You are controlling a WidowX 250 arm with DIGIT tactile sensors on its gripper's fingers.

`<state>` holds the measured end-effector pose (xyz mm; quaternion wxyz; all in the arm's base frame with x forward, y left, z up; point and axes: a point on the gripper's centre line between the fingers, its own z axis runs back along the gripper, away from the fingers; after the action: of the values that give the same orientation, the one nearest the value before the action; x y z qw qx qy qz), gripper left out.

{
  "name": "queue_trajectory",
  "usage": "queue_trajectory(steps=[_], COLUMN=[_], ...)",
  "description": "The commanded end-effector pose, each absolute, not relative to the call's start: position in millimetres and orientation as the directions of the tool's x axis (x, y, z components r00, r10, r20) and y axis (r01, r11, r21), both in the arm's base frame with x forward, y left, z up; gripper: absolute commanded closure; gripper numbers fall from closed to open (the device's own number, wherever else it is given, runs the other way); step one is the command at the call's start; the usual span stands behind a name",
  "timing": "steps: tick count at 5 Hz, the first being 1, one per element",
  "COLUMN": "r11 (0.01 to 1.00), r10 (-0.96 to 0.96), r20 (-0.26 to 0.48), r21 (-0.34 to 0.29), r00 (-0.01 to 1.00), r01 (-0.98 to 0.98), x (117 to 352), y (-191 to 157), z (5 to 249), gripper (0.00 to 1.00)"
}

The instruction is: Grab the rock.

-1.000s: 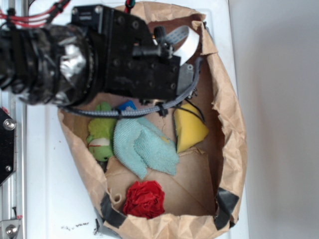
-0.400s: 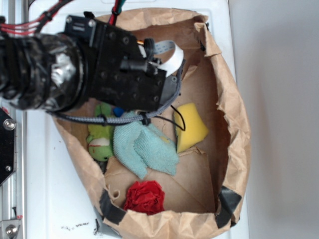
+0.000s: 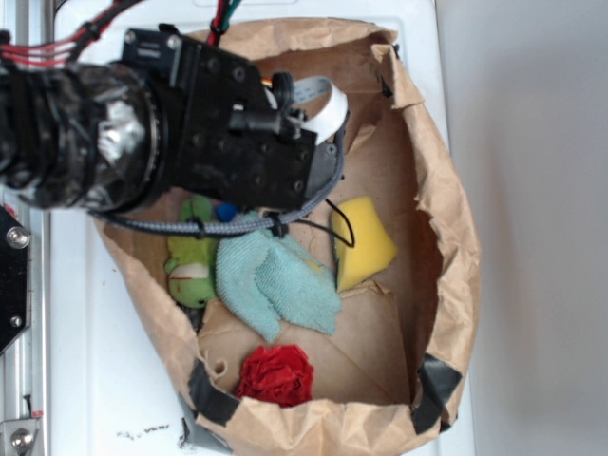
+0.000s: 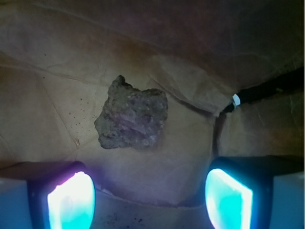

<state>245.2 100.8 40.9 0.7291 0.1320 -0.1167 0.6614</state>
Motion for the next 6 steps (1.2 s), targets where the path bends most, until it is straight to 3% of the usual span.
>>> queue_trajectory(steps=[1,3,6], r11=[0.016,0.005,0.005], r10=[0.929,0.91,0.91], r20=[0.37,0.416,0.416], r21=[-0.025,-0.018,-0.018], r00=[0.006,-0.003,-0.003], r01=[-1.0,-1.0,-1.0], x=[240.2,241.5,241.5], y=[101.4,103.2,103.2], z=[51.4,53.2,53.2], gripper=[0.0,0.0,0.0])
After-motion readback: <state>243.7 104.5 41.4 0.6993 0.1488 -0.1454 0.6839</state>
